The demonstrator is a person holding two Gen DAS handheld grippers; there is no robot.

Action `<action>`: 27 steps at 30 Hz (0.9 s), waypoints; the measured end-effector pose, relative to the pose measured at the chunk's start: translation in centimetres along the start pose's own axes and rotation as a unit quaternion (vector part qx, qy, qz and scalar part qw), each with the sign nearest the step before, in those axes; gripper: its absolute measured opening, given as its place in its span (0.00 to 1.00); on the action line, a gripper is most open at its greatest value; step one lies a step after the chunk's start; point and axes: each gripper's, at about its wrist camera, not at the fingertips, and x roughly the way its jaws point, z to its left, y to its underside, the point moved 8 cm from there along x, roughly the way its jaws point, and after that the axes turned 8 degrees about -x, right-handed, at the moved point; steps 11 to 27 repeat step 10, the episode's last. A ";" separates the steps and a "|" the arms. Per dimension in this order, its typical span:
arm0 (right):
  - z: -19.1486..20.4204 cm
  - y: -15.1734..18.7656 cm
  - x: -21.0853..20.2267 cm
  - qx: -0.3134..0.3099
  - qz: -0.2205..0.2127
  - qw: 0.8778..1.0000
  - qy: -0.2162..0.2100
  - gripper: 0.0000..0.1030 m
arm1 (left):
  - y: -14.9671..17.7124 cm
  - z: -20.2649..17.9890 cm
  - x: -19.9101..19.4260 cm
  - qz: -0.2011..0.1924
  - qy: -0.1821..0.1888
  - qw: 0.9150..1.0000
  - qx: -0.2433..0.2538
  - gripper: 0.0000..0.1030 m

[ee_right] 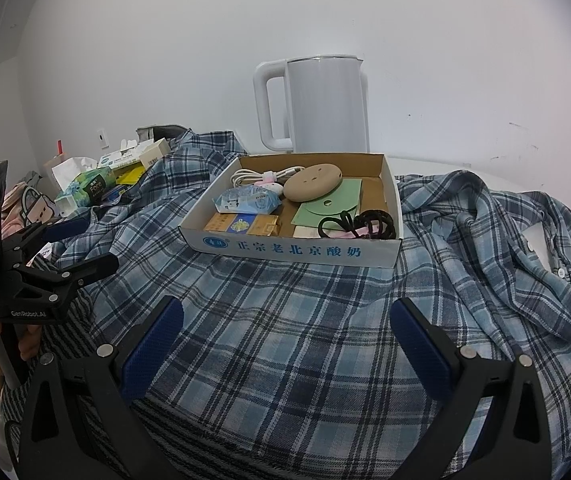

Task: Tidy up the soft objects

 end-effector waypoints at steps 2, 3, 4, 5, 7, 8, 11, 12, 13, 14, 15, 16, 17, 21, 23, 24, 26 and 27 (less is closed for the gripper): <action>0.0 0.0 0.0 0.000 0.000 1.000 0.000 1.00 | -0.1 0.0 0.0 0.001 0.000 1.000 0.000 1.00; 0.0 0.0 0.0 0.000 0.000 1.000 0.000 1.00 | 0.0 0.0 0.0 0.001 0.000 1.000 0.000 1.00; 0.0 0.0 0.0 0.000 0.000 1.000 0.000 1.00 | -0.1 0.0 0.0 0.000 0.000 1.000 0.000 1.00; 0.0 0.0 0.0 0.000 0.000 1.000 0.000 1.00 | 0.0 0.0 0.0 0.000 0.000 1.000 0.000 1.00; 0.0 0.0 0.0 0.001 0.001 1.000 0.000 1.00 | 0.0 0.0 0.1 0.000 0.000 1.000 0.001 1.00; 0.0 0.0 0.1 0.001 0.002 1.000 0.000 1.00 | 0.1 0.0 0.0 0.000 0.000 1.000 0.001 1.00; 0.1 0.1 0.0 0.002 0.002 1.000 0.001 1.00 | 0.0 0.0 0.1 0.002 0.001 1.000 0.001 1.00; 0.1 0.1 0.0 0.002 0.002 1.000 0.001 1.00 | 0.0 0.0 0.1 0.002 0.001 1.000 0.001 1.00; 0.1 0.1 0.0 0.002 0.002 1.000 0.001 1.00 | 0.0 0.0 0.1 0.002 0.001 1.000 0.001 1.00; 0.1 0.1 0.0 0.002 0.002 1.000 0.001 1.00 | 0.0 0.0 0.1 0.002 0.001 1.000 0.001 1.00; 0.1 0.1 0.0 0.002 0.002 1.000 0.001 1.00 | 0.0 0.0 0.1 0.002 0.001 1.000 0.001 1.00; 0.1 0.1 0.0 0.002 0.002 1.000 0.001 1.00 | 0.0 0.0 0.1 0.002 0.001 1.000 0.001 1.00; 0.1 0.1 0.0 0.002 0.002 1.000 0.001 1.00 | 0.0 0.0 0.1 0.002 0.001 1.000 0.001 1.00; 0.1 0.1 0.0 0.002 0.002 1.000 0.001 1.00 | 0.0 0.0 0.1 0.002 0.001 1.000 0.001 1.00; 0.1 0.1 0.0 0.002 0.002 1.000 0.001 1.00 | 0.0 0.0 0.1 0.002 0.001 1.000 0.001 1.00; 0.1 0.1 0.0 0.002 0.002 1.000 0.001 1.00 | 0.0 0.0 0.1 0.002 0.001 1.000 0.001 1.00; 0.1 0.1 0.0 0.002 0.002 1.000 0.001 1.00 | 0.0 0.0 0.1 0.002 0.001 1.000 0.001 1.00; 0.1 0.1 0.0 0.002 0.002 1.000 0.001 1.00 | 0.0 0.0 0.1 0.002 0.001 1.000 0.001 1.00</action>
